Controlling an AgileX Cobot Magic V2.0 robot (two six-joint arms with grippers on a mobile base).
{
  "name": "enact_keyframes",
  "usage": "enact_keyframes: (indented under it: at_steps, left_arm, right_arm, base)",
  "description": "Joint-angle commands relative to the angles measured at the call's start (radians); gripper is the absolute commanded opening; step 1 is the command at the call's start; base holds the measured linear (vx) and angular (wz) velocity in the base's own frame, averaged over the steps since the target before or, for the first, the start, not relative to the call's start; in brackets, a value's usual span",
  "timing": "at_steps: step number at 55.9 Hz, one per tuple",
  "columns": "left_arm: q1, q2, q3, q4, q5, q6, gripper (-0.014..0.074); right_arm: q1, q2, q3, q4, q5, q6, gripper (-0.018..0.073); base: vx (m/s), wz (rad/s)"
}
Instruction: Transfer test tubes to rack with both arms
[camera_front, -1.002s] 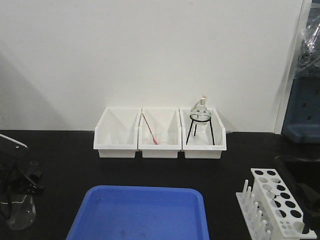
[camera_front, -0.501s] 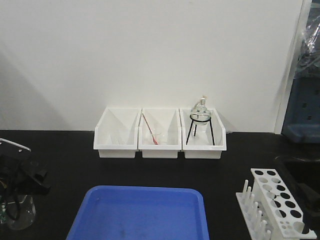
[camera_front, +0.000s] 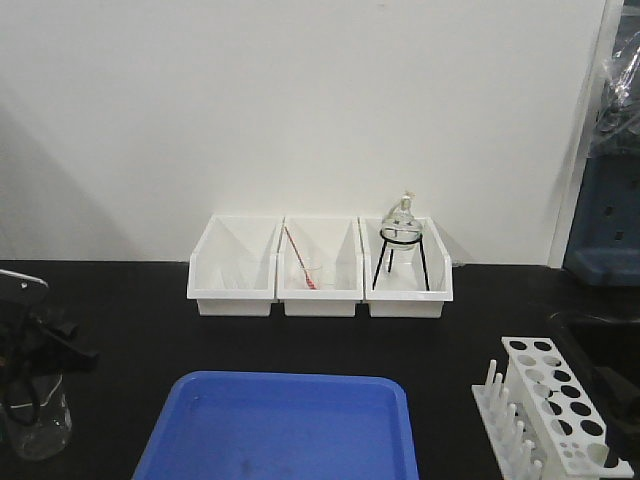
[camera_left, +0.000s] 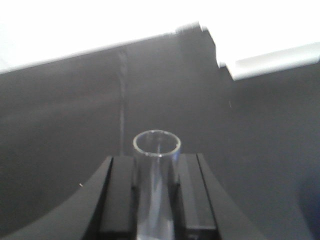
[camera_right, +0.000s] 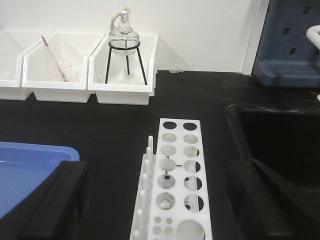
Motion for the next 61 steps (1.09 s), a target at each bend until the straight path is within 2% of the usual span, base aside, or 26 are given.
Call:
enact_keyframes:
  at_steps: [1,5,9,16,23,26,31,34,38,45,51,55,58,61]
  left_arm:
    - [-0.005,-0.115,-0.033,-0.013,-0.065,-0.027,-0.0008]
    - [-0.005,-0.164,-0.033,-0.024,-0.044,-0.034,-0.0007]
    - [-0.005,-0.212,-0.033,-0.075,-0.026,-0.034,-0.0007]
    - [-0.005,-0.302,-0.033,-0.237,0.002,-0.07,-0.0007]
    - [-0.005,-0.385,-0.033,-0.411,-0.002,-0.168,-0.0007]
    - [-0.016,-0.412,-0.033,-0.445,0.017,-0.22,-0.0007]
    - [-0.045,-0.449,-0.033,-0.456,0.07,-0.293,-0.0007]
    - [-0.08,-0.463,-0.033,-0.454,0.111,-0.313,-0.0007]
    - [-0.129,-0.465,-0.033,-0.455,0.147,-0.314,-0.0007]
    - [-0.245,-0.46,-0.033,-0.457,0.179,-0.322,-0.0007]
    - [-0.331,-0.46,-0.033,-0.458,0.174,-0.322,-0.0007]
    - [-0.376,-0.46,-0.033,-0.458,0.173,-0.322,-0.0007]
    - [-0.409,-0.46,-0.033,-0.458,0.186,-0.341,-0.0007]
    - [-0.43,-0.46,-0.033,-0.458,0.197,-0.362,-0.0007]
  right_arm:
    - [-0.001,-0.005,-0.037,-0.003,-0.079,-0.004,0.0592]
    - [-0.001,-0.005,-0.037,-0.003,-0.079,-0.004,0.0592]
    - [-0.001,-0.005,-0.037,-0.003,-0.08,-0.004,0.0592]
    - [-0.001,-0.005,-0.037,-0.003,-0.09,-0.004,0.0592]
    - [-0.001,-0.005,-0.037,-0.003,-0.085,-0.003,0.0592]
    - [-0.001,0.0,-0.038,-0.001,-0.05,-0.003,0.0592]
    - [0.025,0.024,-0.072,0.0,0.069,-0.004,0.0592]
    - [0.07,0.052,-0.121,0.0,0.167,-0.014,0.0592]
    - [0.144,0.098,-0.197,0.001,0.26,-0.047,0.0592]
    - [0.254,0.178,-0.319,0.027,0.332,-0.106,0.0592]
    - [0.315,0.264,-0.433,0.159,0.386,-0.207,0.0592]
    - [0.339,0.326,-0.512,0.301,0.433,-0.355,0.0592]
    - [0.341,0.384,-0.583,0.481,0.485,-0.51,0.0592]
    - [0.337,0.435,-0.644,0.613,0.517,-0.633,0.0592]
  base:
    - [0.0,0.0]
    - [0.0,0.0]
    - [0.0,0.0]
    - [0.0,0.0]
    - [0.0,0.0]
    - [0.0,0.0]
    - [0.0,0.0]
    - [0.0,0.0]
    - [0.0,0.0]
    - [0.0,0.0]
    - [0.0,0.0]
    - [0.0,0.0]
    - [0.0,0.0]
    - [0.0,0.0]
